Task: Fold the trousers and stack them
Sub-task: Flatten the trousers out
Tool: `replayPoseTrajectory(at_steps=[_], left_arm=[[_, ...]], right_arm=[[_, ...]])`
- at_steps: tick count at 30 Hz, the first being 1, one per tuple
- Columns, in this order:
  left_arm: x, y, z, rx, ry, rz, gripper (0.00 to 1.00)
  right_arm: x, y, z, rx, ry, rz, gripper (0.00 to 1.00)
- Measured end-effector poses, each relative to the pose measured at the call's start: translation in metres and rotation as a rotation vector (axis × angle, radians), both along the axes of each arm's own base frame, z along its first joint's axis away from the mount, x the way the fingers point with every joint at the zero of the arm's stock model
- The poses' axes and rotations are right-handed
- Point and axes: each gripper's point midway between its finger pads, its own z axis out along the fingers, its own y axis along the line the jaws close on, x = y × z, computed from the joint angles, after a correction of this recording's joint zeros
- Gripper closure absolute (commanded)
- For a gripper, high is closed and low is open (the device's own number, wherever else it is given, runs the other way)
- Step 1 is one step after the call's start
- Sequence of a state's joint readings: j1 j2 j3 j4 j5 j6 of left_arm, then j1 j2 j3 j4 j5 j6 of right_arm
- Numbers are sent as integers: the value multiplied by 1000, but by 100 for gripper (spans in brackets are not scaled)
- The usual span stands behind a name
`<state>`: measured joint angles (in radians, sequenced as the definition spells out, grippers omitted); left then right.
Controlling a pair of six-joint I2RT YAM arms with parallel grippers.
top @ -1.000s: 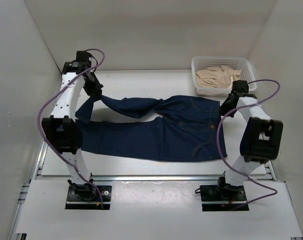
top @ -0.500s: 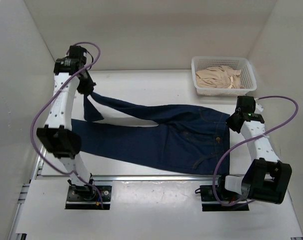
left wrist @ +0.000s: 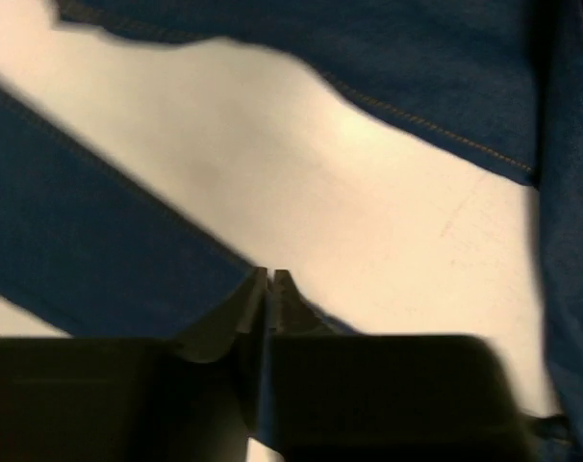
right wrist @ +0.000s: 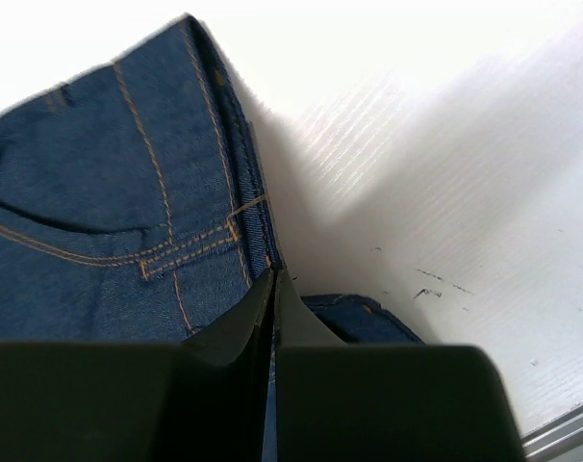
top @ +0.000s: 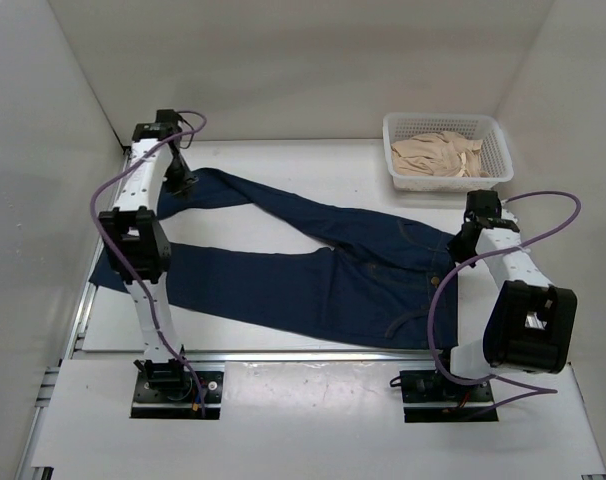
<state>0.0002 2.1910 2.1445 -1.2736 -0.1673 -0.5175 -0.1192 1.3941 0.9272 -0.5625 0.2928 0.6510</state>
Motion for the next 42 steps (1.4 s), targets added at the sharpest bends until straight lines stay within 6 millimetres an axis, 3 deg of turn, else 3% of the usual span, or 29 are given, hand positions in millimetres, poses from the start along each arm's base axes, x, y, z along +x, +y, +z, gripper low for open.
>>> replayPoseTrajectory(at_steps=[2,3,6,7,9,11,15,19,22,26,27,30,33,34,39,42], left_arm=[[-15,12,16,4,-17,18,90],[-20,20,26,5,-41,34,85],[-25,44,50,-10,-118,77,37],[-24,51,54,-19,-135,95,14],[-16,59,48,-44,-137,109,8],[1,57,28,-76,-118,104,3],[23,36,-44,-144,-3,83,1],[24,20,-107,-184,114,95,0],[36,17,-97,-190,80,117,0],[57,21,-86,-194,4,140,7],[58,21,-87,-196,2,146,18],[58,22,-99,-200,18,163,33],[60,22,-107,-207,27,181,83],[63,22,-107,-212,20,179,90],[69,25,-106,-235,5,168,90],[54,31,-102,-232,20,183,90]], right_arm=[[2,0,-6,4,15,2,100],[2,1,-9,8,21,3,100],[3,2,-11,14,24,9,100],[4,2,-11,15,24,10,100],[6,3,-11,18,23,13,100],[10,3,-10,19,21,17,100],[15,2,-8,18,16,29,100],[18,2,-9,17,24,39,100],[19,2,-12,17,34,41,100],[22,2,-14,16,39,46,100],[23,1,-14,16,38,47,100],[25,1,-14,14,38,51,100],[26,1,-15,15,41,55,100],[26,1,-16,15,44,56,100],[26,1,-17,14,46,58,100],[27,-1,-16,12,43,52,100]])
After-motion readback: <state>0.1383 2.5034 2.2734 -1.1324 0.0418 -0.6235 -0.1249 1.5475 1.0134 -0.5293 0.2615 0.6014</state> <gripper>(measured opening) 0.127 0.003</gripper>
